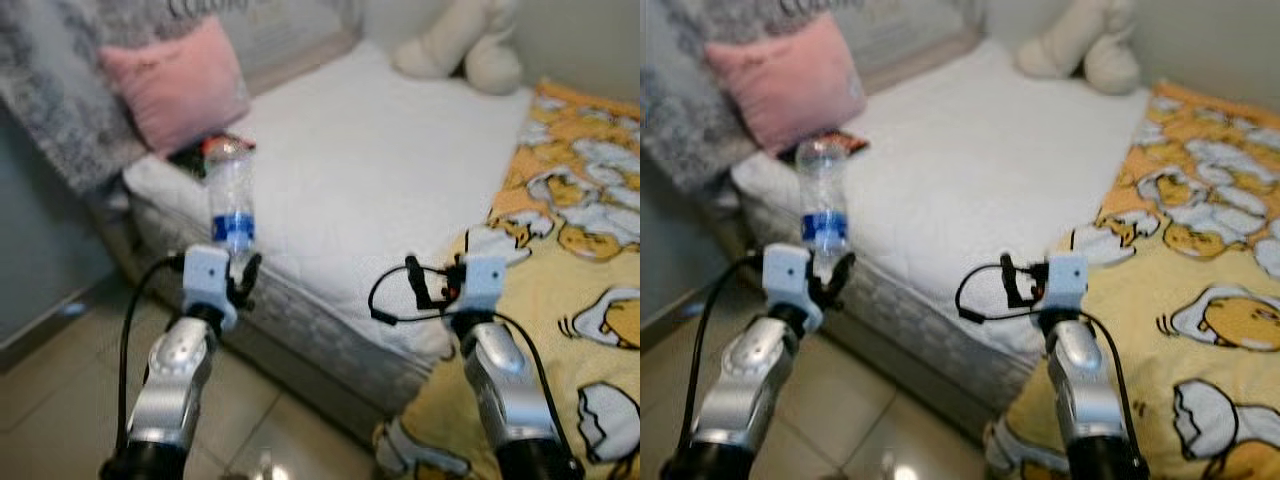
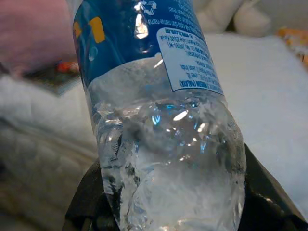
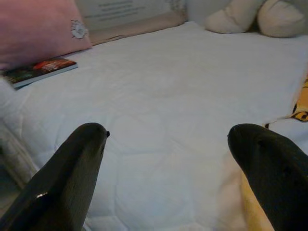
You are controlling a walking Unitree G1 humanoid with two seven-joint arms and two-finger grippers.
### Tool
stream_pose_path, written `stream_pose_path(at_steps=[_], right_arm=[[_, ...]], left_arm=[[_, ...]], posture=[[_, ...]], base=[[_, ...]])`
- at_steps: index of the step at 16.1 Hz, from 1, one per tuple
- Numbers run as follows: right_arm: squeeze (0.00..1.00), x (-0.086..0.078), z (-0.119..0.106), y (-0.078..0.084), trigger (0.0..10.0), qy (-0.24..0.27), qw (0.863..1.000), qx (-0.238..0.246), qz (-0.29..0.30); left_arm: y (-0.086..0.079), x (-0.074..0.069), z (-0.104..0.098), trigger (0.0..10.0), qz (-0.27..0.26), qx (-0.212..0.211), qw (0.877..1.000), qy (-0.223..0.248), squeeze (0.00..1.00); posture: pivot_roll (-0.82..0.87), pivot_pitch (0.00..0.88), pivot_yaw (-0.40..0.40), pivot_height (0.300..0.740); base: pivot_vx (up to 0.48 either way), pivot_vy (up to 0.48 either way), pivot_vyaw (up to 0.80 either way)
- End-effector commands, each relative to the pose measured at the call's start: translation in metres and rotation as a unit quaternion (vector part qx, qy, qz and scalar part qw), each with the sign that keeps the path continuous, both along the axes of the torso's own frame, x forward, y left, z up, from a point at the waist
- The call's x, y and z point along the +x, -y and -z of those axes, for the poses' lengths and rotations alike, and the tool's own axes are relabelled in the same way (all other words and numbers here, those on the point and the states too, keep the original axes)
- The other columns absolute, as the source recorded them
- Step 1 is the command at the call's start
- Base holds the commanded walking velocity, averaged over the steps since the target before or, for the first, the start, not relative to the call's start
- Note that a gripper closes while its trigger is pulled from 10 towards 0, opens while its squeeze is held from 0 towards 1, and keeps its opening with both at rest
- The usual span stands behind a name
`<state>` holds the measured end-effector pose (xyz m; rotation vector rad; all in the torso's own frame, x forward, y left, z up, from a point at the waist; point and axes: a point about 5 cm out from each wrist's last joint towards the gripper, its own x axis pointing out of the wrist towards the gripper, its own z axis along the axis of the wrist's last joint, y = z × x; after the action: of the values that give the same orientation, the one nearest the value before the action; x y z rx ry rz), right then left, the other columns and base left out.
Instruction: Clean up the room
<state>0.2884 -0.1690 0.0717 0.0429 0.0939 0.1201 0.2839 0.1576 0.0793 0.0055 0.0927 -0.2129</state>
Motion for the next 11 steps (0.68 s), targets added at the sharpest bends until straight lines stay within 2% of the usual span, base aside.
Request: stream_pose_path(at_steps=[1,4,7,8,11], right_arm=[[0.35,-0.002,0.0,0.011,10.0,-0.003,1.0,-0.003,0.018],[0.35,-0.006,0.002,0.014,10.0,-0.002,1.0,-0.004,0.027],[0.37,-0.007,0.005,0.013,10.0,-0.005,1.0,-0.002,0.031],[0.38,-0.007,0.004,0.013,10.0,-0.003,1.0,-0.003,0.031],[0.4,-0.008,0.003,0.014,10.0,0.0,1.0,-0.006,0.03]], left_arm=[[0.011,-0.002,0.004,0.0,0.022,-0.008,1.0,-0.011,0.0],[0.009,-0.002,0.002,0.0,0.025,-0.008,1.0,-0.004,0.0],[0.015,0.003,-0.002,0.0,0.041,0.005,0.999,0.003,0.0],[0.018,0.005,-0.005,10.0,0.041,0.013,0.999,0.011,0.0],[0.019,0.012,-0.008,10.0,0.029,0.0,0.999,0.015,0.0]], posture=[[-0.04,0.0,-0.023,0.74],[-0.04,0.0,-0.009,0.74],[-0.06,0.0,0.006,0.74],[-0.06,0.0,0.01,0.74],[-0.08,0.0,0.007,0.74]], base=[[0.0,0.0,0.64],[0.0,0.0,0.63],[0.0,0.0,0.63],[0.0,0.0,0.63],[0.0,0.0,0.63]])
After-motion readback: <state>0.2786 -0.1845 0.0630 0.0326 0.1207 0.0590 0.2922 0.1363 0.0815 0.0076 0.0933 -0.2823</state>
